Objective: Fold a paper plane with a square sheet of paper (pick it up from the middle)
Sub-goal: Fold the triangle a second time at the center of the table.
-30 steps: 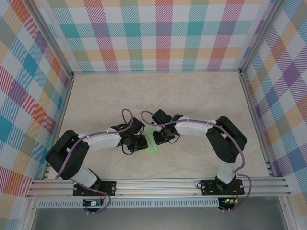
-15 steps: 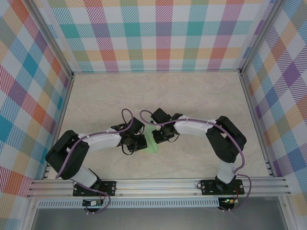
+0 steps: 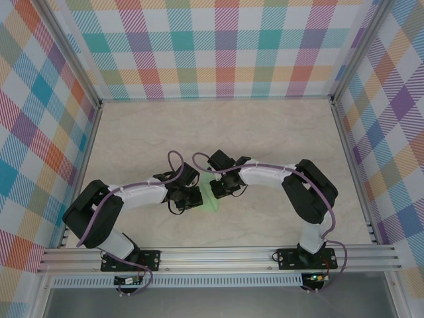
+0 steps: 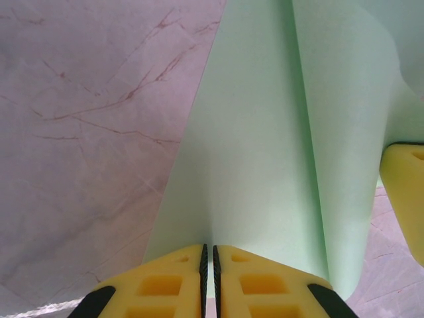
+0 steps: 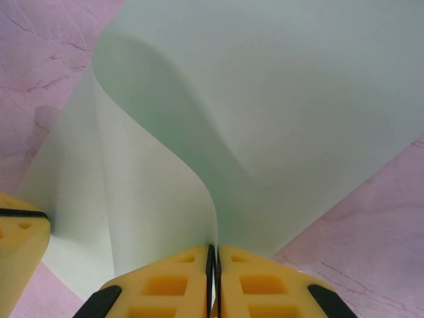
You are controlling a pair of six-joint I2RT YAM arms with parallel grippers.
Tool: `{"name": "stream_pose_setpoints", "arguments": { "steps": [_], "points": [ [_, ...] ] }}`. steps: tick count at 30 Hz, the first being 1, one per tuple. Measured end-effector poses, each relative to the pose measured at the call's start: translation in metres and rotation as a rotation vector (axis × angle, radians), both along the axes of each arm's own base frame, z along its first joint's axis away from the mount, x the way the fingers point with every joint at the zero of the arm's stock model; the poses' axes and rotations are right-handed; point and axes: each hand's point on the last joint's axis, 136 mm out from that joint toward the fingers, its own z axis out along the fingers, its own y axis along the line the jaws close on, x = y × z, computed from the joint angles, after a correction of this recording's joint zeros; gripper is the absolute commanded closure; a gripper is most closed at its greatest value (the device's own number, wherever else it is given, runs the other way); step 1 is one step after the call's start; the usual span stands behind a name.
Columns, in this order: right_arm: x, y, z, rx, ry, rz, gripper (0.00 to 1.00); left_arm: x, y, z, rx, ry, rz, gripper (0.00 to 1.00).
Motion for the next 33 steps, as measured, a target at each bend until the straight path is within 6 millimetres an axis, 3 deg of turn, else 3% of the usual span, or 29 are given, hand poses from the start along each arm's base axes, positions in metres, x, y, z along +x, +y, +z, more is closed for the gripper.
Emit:
{"name": "stream_pose_setpoints", "arguments": {
  "steps": [33],
  "points": [
    [0.0000,-0.0008,-0.0042,-0.021,0.013,0.003,0.87,0.0001,-0.0001,0.0001,0.000,-0.001,0.000,0.87]
  ]
}}
